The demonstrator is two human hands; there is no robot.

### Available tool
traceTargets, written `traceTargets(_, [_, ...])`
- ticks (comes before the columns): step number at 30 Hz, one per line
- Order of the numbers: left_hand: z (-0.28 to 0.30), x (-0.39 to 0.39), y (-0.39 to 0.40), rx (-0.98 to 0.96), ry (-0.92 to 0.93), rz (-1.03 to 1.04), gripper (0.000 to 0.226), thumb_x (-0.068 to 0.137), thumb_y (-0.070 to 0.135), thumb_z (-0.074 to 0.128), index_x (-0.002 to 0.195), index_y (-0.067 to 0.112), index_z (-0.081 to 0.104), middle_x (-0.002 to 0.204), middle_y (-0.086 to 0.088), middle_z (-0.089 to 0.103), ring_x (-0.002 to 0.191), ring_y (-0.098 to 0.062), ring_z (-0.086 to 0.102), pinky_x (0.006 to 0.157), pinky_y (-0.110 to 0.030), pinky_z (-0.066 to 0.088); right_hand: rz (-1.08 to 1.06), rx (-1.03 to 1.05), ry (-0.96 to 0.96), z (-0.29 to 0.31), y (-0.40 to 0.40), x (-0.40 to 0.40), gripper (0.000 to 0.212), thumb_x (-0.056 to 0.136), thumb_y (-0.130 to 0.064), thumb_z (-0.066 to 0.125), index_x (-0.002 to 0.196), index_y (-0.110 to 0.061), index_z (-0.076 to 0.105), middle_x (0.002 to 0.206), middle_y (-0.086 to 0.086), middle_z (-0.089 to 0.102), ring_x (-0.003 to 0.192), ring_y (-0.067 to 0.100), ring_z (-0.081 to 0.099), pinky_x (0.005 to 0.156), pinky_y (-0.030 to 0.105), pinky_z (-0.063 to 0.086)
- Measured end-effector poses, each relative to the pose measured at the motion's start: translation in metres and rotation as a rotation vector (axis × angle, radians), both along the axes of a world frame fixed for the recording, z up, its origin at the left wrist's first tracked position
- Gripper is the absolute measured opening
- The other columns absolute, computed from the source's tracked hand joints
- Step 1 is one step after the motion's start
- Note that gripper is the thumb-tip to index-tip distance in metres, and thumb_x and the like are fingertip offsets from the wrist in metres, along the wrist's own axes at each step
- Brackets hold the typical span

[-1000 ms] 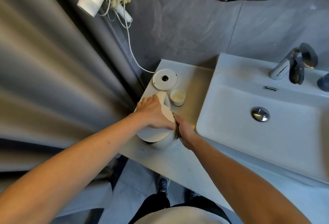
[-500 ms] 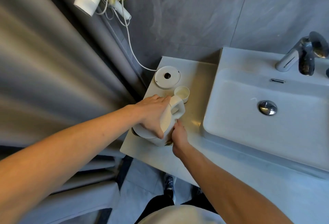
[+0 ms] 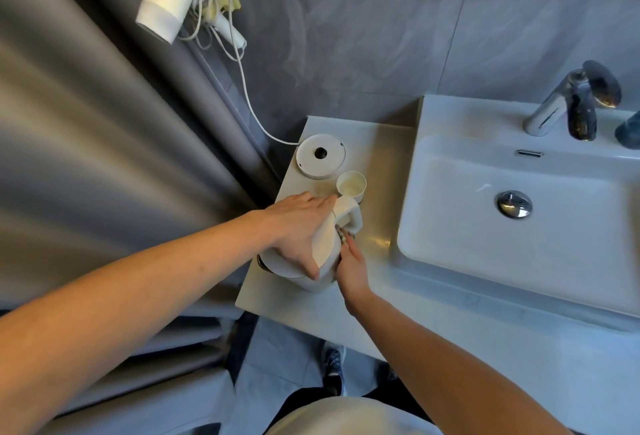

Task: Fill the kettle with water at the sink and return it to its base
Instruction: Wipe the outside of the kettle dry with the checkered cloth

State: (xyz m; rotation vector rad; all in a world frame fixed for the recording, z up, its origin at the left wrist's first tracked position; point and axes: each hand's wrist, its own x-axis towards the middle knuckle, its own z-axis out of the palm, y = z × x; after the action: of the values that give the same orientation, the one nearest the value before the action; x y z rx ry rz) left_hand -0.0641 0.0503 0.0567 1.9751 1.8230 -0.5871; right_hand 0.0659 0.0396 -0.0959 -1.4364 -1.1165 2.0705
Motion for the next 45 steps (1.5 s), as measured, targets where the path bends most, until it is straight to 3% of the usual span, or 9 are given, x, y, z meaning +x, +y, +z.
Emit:
traceTargets(3, [0.001, -0.001, 0.000, -0.002, 0.010, -0.013, 0.140, 0.045, 0.077, 0.077, 0.154, 0.016, 0.015, 0.141, 0.000, 0.045, 0.120, -0.022, 0.042, 0.098, -0.034, 0.039, 0.016, -0.033, -0.021, -0.009, 0.002, 0.001, 0.041, 0.105, -0.045, 0.039, 0.143, -0.045, 0.053, 0.145, -0.014, 0.058, 0.132, 0.013, 0.052, 0.119, 0.046, 0.039])
traceTargets(7, [0.001, -0.003, 0.000, -0.011, 0.016, -0.034, 0.139, 0.046, 0.081, 0.074, 0.154, 0.016, 0.014, 0.141, -0.002, 0.045, 0.120, -0.023, 0.043, 0.098, -0.038, 0.039, -0.022, -0.168, 0.004, -0.009, -0.016, 0.006, 0.050, 0.099, -0.039, 0.036, 0.148, -0.048, 0.044, 0.141, 0.008, 0.060, 0.113, 0.033, 0.060, 0.079, 0.041, 0.060])
traceTargets(11, [-0.001, -0.008, 0.001, -0.027, 0.015, -0.038, 0.147, 0.040, 0.089, 0.067, 0.155, 0.019, 0.010, 0.142, -0.005, 0.045, 0.121, -0.026, 0.044, 0.100, -0.042, 0.041, -0.060, -0.233, 0.104, 0.001, -0.043, 0.016, 0.057, 0.095, -0.029, 0.048, 0.151, -0.040, 0.046, 0.135, 0.007, 0.068, 0.119, 0.040, 0.065, 0.104, 0.058, 0.053])
traceTargets(16, [-0.003, -0.010, 0.001, -0.016, 0.018, -0.009, 0.145, 0.044, 0.087, 0.070, 0.155, 0.016, 0.011, 0.138, -0.010, 0.048, 0.120, -0.030, 0.046, 0.098, -0.043, 0.041, -0.135, -0.217, 0.079, 0.015, -0.028, 0.010, 0.061, 0.090, -0.010, 0.043, 0.144, -0.036, 0.057, 0.138, 0.006, 0.067, 0.118, 0.033, 0.064, 0.094, 0.044, 0.057])
traceTargets(21, [-0.005, -0.018, -0.006, -0.007, 0.025, 0.136, 0.148, 0.049, 0.089, 0.067, 0.157, 0.010, 0.006, 0.144, -0.011, 0.046, 0.129, -0.031, 0.042, 0.103, -0.048, 0.038, -0.096, -0.069, 0.008, 0.032, -0.002, 0.001, 0.057, 0.099, 0.001, 0.033, 0.119, -0.038, 0.070, 0.103, 0.000, 0.075, 0.078, 0.013, 0.058, 0.058, 0.022, 0.043])
traceTargets(27, [-0.008, -0.031, -0.021, -0.009, 0.044, 0.332, 0.158, 0.041, 0.099, 0.056, 0.158, 0.010, -0.003, 0.146, -0.008, 0.047, 0.131, -0.033, 0.041, 0.099, -0.050, 0.041, -0.035, -0.033, -0.019, 0.018, -0.054, 0.007, 0.049, 0.108, -0.009, 0.039, 0.152, -0.027, 0.049, 0.136, -0.004, 0.066, 0.118, 0.014, 0.062, 0.098, 0.030, 0.051])
traceTargets(37, [-0.019, -0.039, -0.029, 0.026, -0.003, 0.660, 0.169, 0.036, 0.105, 0.046, 0.155, 0.006, -0.023, 0.160, -0.013, 0.029, 0.140, -0.034, 0.040, 0.104, -0.046, 0.044, -0.110, -0.035, -0.001, 0.007, -0.038, -0.002, 0.053, 0.099, 0.002, 0.042, 0.142, -0.022, 0.061, 0.136, 0.005, 0.069, 0.130, 0.033, 0.060, 0.111, 0.050, 0.047])
traceTargets(42, [-0.017, -0.057, -0.030, 0.071, -0.096, 0.686, 0.143, 0.058, 0.097, 0.048, 0.159, 0.018, -0.013, 0.164, -0.009, 0.008, 0.143, -0.037, 0.034, 0.107, -0.047, 0.038, -0.042, 0.029, 0.014, 0.018, -0.011, -0.003, 0.054, 0.100, 0.005, 0.038, 0.138, -0.022, 0.064, 0.131, 0.000, 0.071, 0.128, 0.023, 0.060, 0.112, 0.042, 0.046])
traceTargets(45, [-0.016, -0.096, -0.039, 0.243, -0.219, 0.342, 0.104, 0.076, 0.085, 0.046, 0.160, 0.032, 0.012, 0.165, 0.010, 0.012, 0.146, -0.028, 0.029, 0.115, -0.047, 0.033, -0.043, 0.021, -0.015, 0.013, -0.033, 0.001, 0.055, 0.102, 0.005, 0.037, 0.138, -0.026, 0.064, 0.133, -0.001, 0.069, 0.129, 0.024, 0.059, 0.111, 0.045, 0.047])
